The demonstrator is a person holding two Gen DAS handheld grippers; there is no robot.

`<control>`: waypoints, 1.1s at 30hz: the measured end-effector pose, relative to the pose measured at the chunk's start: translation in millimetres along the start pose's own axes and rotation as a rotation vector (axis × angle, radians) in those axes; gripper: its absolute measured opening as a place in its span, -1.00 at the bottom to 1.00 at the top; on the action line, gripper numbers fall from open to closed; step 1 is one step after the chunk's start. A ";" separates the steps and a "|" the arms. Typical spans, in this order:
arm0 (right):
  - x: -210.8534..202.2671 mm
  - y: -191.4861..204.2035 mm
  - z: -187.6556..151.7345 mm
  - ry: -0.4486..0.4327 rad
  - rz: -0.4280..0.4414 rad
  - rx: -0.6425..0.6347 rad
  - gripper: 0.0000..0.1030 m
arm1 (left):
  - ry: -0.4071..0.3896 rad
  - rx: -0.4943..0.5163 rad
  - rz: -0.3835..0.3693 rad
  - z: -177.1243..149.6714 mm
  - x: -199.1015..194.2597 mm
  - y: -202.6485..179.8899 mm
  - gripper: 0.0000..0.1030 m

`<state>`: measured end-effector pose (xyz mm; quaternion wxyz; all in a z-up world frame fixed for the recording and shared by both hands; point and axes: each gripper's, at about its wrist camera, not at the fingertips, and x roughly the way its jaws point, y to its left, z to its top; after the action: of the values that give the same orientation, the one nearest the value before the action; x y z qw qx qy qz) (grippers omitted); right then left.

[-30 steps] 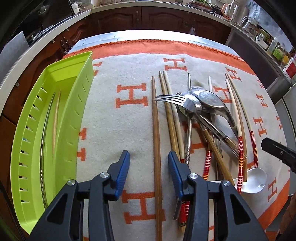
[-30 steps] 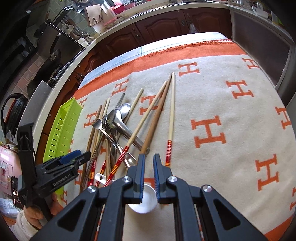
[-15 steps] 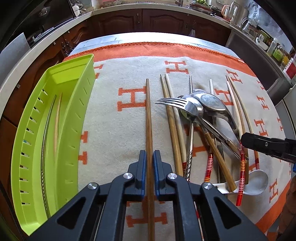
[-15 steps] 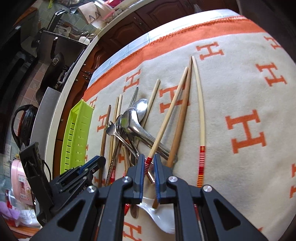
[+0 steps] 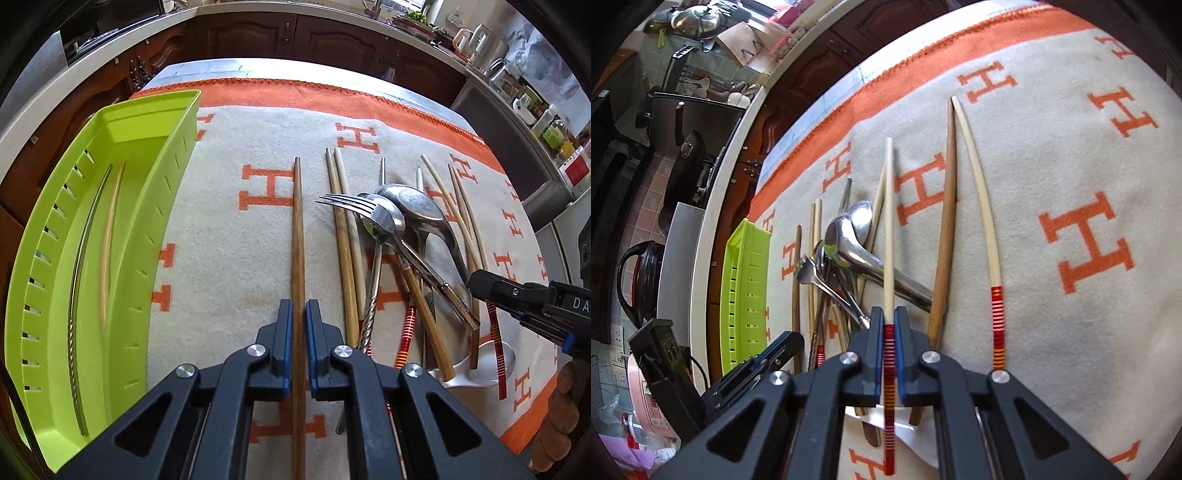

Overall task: Organize utensils
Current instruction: 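Carry both held chopsticks over the green tray with both tools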

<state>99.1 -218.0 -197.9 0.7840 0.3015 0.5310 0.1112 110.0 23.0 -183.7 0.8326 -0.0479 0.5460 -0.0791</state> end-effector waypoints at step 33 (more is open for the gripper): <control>15.5 212.2 -65.2 0.004 -0.007 -0.501 -0.89 | -0.208 -0.070 0.125 -4.8 -122.5 114.7 -0.91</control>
<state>77.7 -18.9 -100.9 0.8336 0.0958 0.4896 0.2372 66.8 158.3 -94.2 0.8860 -0.0507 0.4609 -0.0027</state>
